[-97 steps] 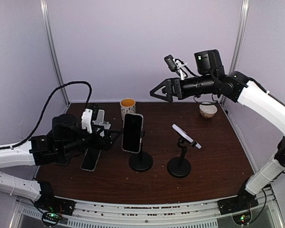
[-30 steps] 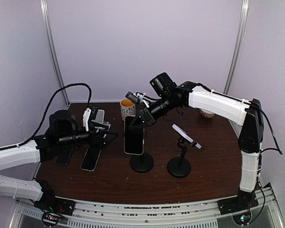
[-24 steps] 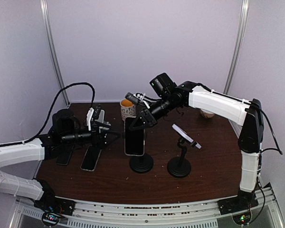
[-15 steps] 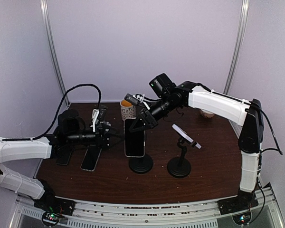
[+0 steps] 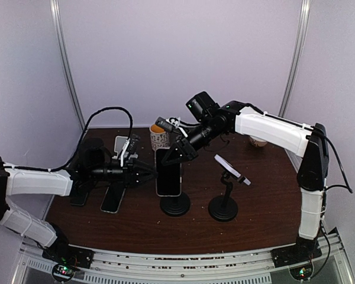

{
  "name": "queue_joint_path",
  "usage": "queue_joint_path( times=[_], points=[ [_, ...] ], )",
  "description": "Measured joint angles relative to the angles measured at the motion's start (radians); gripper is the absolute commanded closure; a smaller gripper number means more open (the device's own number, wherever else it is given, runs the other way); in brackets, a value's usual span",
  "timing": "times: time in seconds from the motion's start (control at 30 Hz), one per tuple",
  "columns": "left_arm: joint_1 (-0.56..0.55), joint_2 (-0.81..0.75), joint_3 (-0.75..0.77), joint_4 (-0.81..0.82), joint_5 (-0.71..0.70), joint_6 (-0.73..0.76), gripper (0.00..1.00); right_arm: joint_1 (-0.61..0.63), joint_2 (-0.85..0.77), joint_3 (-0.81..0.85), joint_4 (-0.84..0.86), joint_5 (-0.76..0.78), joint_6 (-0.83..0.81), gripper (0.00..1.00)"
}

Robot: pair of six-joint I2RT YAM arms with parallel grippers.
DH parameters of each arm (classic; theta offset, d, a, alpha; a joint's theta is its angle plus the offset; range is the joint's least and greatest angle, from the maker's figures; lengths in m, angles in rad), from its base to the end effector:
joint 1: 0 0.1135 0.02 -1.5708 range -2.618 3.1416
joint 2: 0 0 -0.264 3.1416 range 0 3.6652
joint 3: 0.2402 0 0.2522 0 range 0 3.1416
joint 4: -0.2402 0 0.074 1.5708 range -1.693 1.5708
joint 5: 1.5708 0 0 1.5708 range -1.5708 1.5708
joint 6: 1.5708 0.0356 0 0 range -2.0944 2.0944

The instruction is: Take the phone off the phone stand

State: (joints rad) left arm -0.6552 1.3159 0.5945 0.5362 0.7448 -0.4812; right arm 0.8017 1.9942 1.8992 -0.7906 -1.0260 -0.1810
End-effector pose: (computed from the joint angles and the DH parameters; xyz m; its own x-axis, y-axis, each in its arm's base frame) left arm 0.2037 -0.1870 0.2338 -0.5813 0.0175 -0.8135 0.7978 0.2088 -0.5656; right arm 0.2817 0.3348 0.3191 -0.3949 -0.5421 -0.7417 -0.8335 -0.1281 0.5375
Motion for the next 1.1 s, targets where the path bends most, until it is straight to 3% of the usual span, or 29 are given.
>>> queue_joint_path(
  times=[0.27,0.6,1.1],
  points=[
    [0.000,0.036,0.000,0.055,0.020,-0.031,0.73,0.000,-0.003,0.000,-0.013,-0.003,-0.024,1.00],
    [0.011,0.018,-0.025,0.079,0.043,-0.034,0.91,0.001,-0.003,-0.002,-0.014,-0.004,-0.058,1.00],
    [0.021,0.004,-0.069,0.144,0.048,-0.044,0.99,0.012,-0.003,0.000,-0.030,0.010,-0.103,1.00]
  ],
)
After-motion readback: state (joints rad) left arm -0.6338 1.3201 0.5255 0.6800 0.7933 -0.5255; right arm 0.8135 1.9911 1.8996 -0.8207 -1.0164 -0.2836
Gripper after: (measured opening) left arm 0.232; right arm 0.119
